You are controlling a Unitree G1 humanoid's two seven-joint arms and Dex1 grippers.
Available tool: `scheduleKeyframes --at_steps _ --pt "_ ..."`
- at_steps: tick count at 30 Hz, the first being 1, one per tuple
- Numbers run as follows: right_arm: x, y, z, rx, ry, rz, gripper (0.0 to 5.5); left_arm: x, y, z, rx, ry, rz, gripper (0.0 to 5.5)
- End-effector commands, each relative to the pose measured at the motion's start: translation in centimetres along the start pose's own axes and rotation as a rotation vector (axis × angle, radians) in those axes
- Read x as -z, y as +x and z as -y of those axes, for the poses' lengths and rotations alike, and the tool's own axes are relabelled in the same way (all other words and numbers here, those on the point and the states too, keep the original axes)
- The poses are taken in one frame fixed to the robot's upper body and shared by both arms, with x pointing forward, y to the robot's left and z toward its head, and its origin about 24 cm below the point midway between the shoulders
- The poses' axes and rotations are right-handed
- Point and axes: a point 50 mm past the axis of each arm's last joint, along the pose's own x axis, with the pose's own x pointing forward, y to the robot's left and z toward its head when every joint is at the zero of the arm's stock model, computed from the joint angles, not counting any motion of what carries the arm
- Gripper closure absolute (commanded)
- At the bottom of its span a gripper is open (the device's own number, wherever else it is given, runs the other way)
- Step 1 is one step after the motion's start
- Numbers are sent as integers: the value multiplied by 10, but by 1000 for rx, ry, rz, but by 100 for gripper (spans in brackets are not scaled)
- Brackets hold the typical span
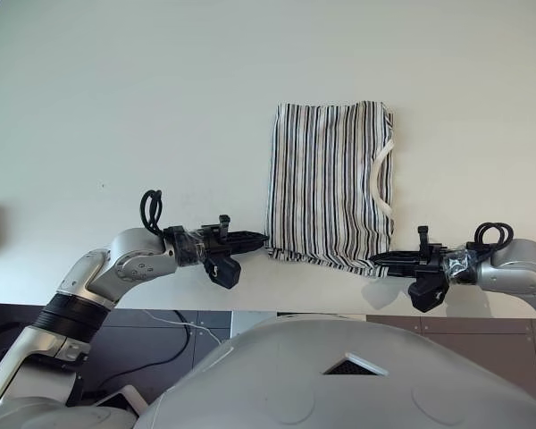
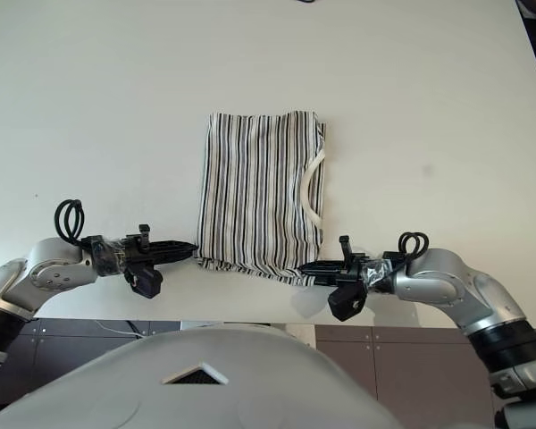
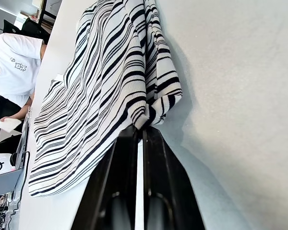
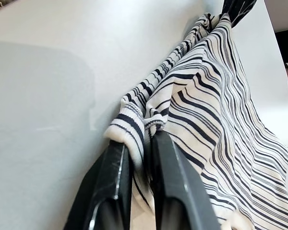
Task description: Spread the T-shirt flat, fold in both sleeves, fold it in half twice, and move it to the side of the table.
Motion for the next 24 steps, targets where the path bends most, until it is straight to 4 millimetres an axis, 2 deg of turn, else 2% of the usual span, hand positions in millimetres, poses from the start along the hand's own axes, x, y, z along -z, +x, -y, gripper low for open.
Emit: scheduleKeyframes --at_steps 1,7,10,13,17,19,22,24 --pt "7 -3 -3 -47 13 -58 537 7 8 34 162 -94 -61 540" --pt "15 -10 2 -50 6 -81 537 3 22 30 115 -101 -38 540" --pt "19 -15 2 -45 42 -88 537 0 18 24 46 -157 -42 540" --pt "12 -25 6 -11 214 -54 537 -11 4 14 -46 -280 -46 540" --pt "-16 -31 19 -17 461 94 537 -33 -8 20 -40 -402 -22 540" --pt "-22 -32 26 0 556 126 537 -41 -11 12 -85 -519 7 540" --pt "-23 -32 43 71 685 142 537 -39 -17 -10 -156 -634 33 540" --pt "-21 -32 53 125 706 141 537 -26 -19 -23 -235 -671 1 540"
